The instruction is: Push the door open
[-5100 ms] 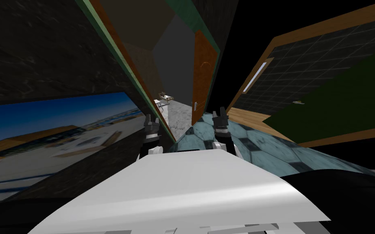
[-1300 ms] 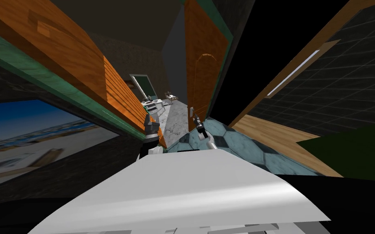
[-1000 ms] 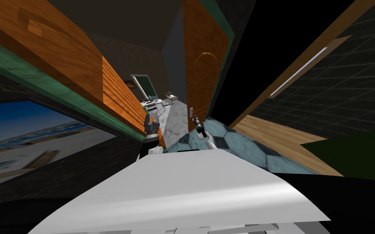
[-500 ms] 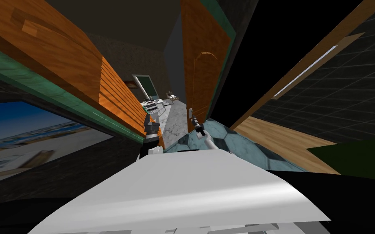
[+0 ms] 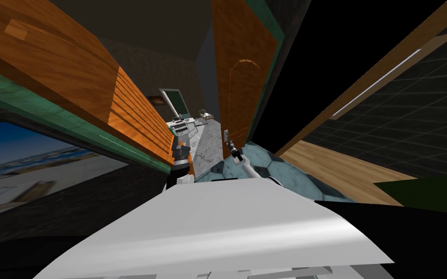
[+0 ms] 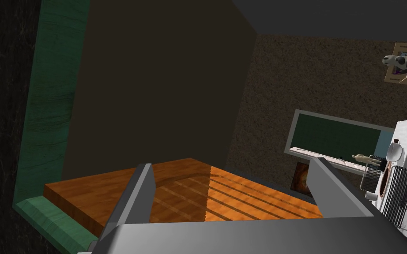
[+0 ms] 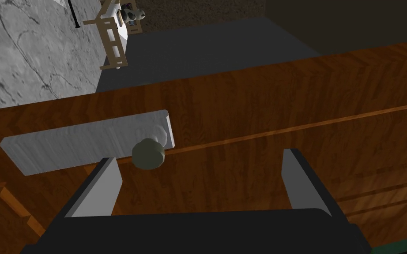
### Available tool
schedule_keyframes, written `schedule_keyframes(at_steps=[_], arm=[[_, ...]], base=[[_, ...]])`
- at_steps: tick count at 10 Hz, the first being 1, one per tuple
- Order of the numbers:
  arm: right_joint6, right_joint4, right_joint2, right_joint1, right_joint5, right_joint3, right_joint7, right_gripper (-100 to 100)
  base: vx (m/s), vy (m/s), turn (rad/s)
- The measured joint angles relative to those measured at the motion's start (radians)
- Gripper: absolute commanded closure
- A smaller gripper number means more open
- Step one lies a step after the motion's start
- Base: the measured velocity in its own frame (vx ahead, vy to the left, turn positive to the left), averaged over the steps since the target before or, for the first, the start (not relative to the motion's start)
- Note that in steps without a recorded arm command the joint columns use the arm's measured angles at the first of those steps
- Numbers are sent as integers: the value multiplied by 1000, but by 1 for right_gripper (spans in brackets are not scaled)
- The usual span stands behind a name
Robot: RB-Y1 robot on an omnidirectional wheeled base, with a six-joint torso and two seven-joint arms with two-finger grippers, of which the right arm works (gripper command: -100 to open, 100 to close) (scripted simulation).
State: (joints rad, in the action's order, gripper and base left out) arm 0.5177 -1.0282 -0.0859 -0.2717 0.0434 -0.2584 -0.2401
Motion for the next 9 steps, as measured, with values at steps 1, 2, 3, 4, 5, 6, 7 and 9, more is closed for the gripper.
schedule_keyframes(at_steps=[1,2,3,4,5,6,7,9], arm=[[3,32,1,-21,0,-5,-4,-100],[6,64,2,-39,0,-9,-7,-100],[3,86,2,-54,0,-15,-11,-100],[8,124,3,-78,-1,-19,-15,-100],[8,147,4,-91,-1,-25,-19,-100],[9,177,5,-109,-1,-29,-22,-100],[11,201,6,-122,-1,-34,-25,-100],[12,251,10,-154,-1,-42,-30,-100]], base=[[66,-106,67],[64,-103,54],[56,-114,43],[59,-120,44],[67,-128,48],[56,-142,47],[48,-128,41],[56,-103,44]])
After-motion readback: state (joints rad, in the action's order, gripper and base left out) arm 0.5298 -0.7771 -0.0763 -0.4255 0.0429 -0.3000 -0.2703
